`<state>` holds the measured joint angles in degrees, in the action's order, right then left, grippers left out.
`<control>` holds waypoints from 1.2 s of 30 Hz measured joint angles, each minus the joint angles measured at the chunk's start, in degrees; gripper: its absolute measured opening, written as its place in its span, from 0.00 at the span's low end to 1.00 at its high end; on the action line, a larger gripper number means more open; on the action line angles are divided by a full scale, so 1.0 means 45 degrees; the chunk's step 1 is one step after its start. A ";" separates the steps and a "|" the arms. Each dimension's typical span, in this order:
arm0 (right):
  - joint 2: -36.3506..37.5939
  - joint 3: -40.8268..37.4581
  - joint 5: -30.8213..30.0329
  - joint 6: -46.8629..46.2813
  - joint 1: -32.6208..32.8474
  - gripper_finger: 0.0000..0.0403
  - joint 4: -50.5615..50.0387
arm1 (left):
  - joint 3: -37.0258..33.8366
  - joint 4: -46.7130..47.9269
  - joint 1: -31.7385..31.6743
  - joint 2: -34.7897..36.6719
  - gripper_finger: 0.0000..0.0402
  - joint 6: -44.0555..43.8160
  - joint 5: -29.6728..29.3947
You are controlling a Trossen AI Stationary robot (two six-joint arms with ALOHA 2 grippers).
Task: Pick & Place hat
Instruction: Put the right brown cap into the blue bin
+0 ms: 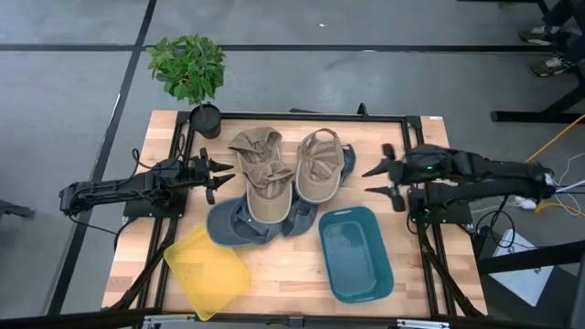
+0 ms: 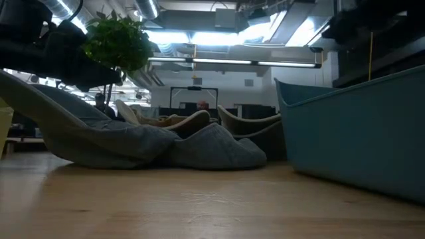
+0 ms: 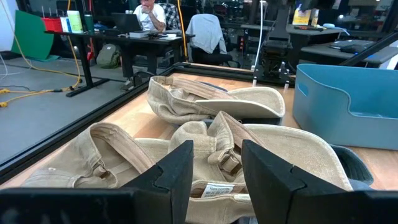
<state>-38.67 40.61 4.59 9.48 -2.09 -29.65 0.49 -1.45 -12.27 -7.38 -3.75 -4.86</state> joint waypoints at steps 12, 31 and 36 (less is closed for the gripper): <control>-0.6786 0.2922 -0.2422 -0.0063 0.3298 0.49 0.1052 | -0.0005 0.0000 0.0000 0.0000 0.33 0.0000 0.0000; -1.2267 0.5073 0.0587 -0.3546 0.3770 0.49 0.4524 | -0.0004 0.0000 0.0000 0.0002 0.33 0.0000 0.0000; -1.3259 0.6342 -0.3081 -0.4076 0.3411 0.49 0.2573 | -0.0003 0.0000 0.0000 0.0003 0.33 0.0000 0.0003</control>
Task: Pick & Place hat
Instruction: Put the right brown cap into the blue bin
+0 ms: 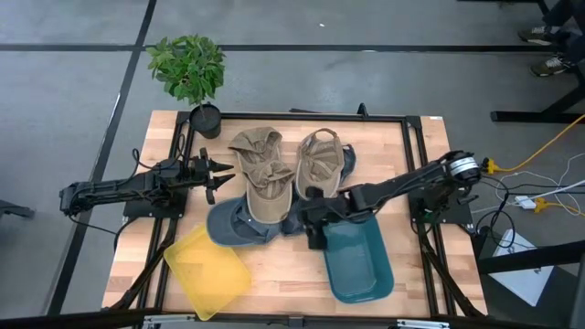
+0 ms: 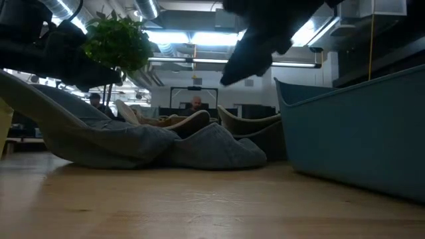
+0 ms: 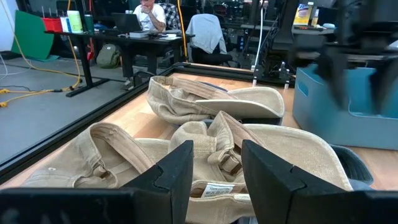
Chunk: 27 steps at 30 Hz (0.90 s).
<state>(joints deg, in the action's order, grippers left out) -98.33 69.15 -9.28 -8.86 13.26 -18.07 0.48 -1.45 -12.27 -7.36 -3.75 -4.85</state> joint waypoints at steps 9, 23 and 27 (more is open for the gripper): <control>-0.1887 0.2679 -0.4008 -0.1346 -0.0355 0.49 -0.3842 | -0.0001 0.0000 0.0000 0.0001 0.33 0.0000 -0.0003; -0.2853 0.3146 -0.6540 -0.2287 -0.0503 0.49 -0.5521 | 0.0001 0.0000 0.0000 -0.0001 0.33 0.0000 -0.0001; -0.2853 0.3146 -0.7436 -0.2517 -0.0545 0.48 -0.6182 | 0.0000 0.0000 0.0000 -0.0002 0.33 0.0000 -0.0003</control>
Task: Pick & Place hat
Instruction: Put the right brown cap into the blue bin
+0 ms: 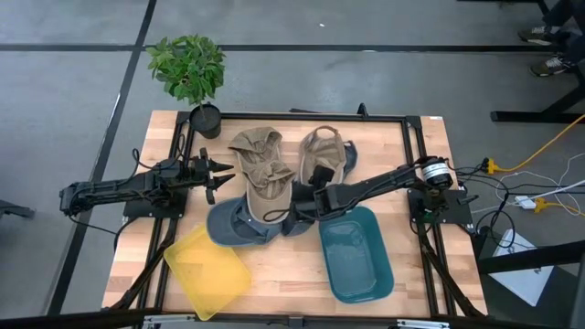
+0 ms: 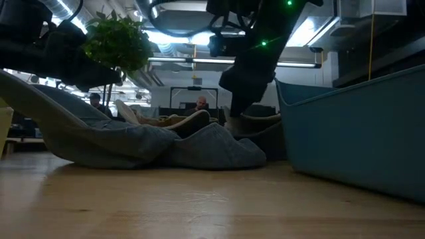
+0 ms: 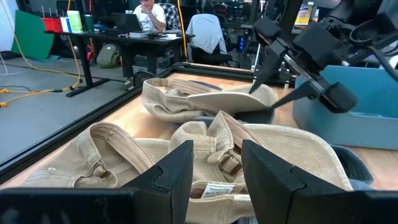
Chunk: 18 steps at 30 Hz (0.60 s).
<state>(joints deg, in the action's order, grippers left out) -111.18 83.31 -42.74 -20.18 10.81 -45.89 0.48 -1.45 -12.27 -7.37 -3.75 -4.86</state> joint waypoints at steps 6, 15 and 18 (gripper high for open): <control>0.0010 0.0000 -0.0049 -0.0461 -0.0107 0.31 -0.0517 | -0.0002 0.0000 0.0000 0.0001 0.33 0.0000 0.0000; 0.0044 0.0000 -0.0636 -0.0271 -0.0107 0.04 -0.0886 | 0.0000 0.0000 0.0000 -0.0001 0.33 0.0000 0.0002; 0.0202 0.0050 -0.0699 -0.0163 -0.0107 0.02 -0.1319 | 0.0001 0.0000 0.0000 0.0001 0.33 0.0000 0.0000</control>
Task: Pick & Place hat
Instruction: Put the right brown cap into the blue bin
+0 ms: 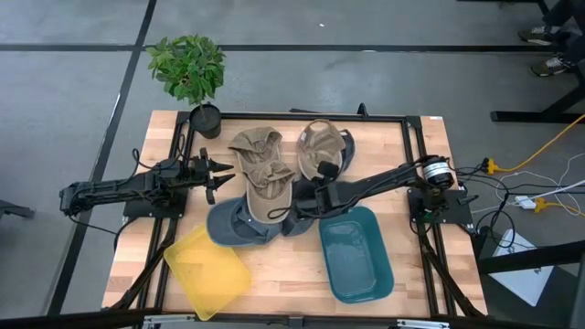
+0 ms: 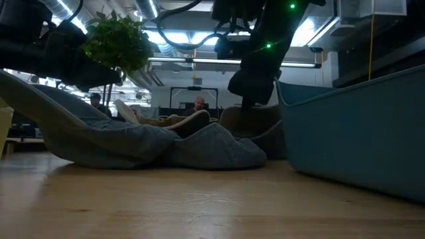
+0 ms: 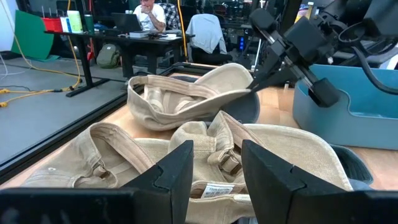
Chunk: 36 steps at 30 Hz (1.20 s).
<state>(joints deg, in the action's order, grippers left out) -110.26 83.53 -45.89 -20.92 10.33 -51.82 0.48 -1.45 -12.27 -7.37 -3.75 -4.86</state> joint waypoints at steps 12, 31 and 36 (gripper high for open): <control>0.1969 0.2403 0.1177 0.0894 0.0000 0.01 -0.1599 | -0.0001 0.0000 0.0000 0.0003 0.33 0.0000 0.0001; 0.3420 0.7128 1.1003 0.3145 -0.0268 0.00 -0.0297 | -0.0003 0.0000 0.0000 -0.0002 0.33 0.0000 0.0002; 0.3619 0.7124 0.6546 0.3175 -0.0306 0.00 -0.1296 | 0.0002 0.0000 0.0000 -0.0002 0.33 0.0000 0.0005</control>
<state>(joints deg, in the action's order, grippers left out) -93.98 115.59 -16.43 -6.63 8.95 -57.66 0.49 -1.45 -12.27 -7.38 -3.75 -4.84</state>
